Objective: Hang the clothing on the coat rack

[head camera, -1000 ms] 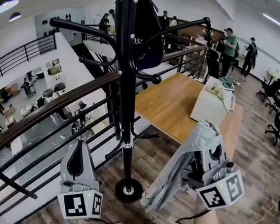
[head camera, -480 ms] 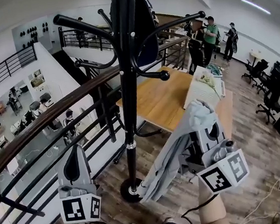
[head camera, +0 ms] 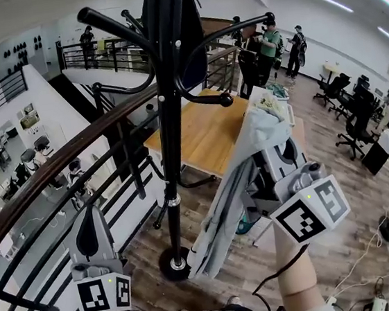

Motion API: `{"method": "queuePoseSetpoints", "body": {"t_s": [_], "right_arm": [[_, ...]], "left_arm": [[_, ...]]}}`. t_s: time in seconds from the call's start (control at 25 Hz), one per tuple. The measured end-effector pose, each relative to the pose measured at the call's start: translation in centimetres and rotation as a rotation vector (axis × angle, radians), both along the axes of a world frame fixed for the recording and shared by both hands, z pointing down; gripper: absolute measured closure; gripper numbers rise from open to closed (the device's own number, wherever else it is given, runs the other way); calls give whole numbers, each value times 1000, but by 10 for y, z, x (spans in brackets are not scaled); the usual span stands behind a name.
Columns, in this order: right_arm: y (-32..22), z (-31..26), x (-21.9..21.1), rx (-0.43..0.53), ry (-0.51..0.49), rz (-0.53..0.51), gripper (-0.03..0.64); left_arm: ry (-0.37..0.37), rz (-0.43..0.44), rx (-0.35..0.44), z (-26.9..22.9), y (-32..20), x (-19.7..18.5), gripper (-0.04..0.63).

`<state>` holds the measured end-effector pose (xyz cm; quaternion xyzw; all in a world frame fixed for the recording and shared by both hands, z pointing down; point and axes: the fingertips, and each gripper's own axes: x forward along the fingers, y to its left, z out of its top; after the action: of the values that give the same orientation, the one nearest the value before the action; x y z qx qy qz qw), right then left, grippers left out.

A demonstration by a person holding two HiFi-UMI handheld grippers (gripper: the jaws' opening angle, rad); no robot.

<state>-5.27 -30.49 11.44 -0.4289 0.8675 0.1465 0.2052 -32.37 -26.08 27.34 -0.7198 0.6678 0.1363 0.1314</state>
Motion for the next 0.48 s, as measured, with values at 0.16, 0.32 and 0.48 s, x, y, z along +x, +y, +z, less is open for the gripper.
{"method": "queuePoseSetpoints", "body": {"t_s": [0.16,0.32,0.48], "right_arm": [[-8,-9,-5,-11,8,-2,611],[-16,-10,-9,-38,12,-17,609],[-14,-25,-16,-46,48,-27,609]], "left_arm": [[4,12,4,2,-3,-3,586],[7,18,4,6,-6,-5,586],[15,19,1,3,-3,-8,586]]}}
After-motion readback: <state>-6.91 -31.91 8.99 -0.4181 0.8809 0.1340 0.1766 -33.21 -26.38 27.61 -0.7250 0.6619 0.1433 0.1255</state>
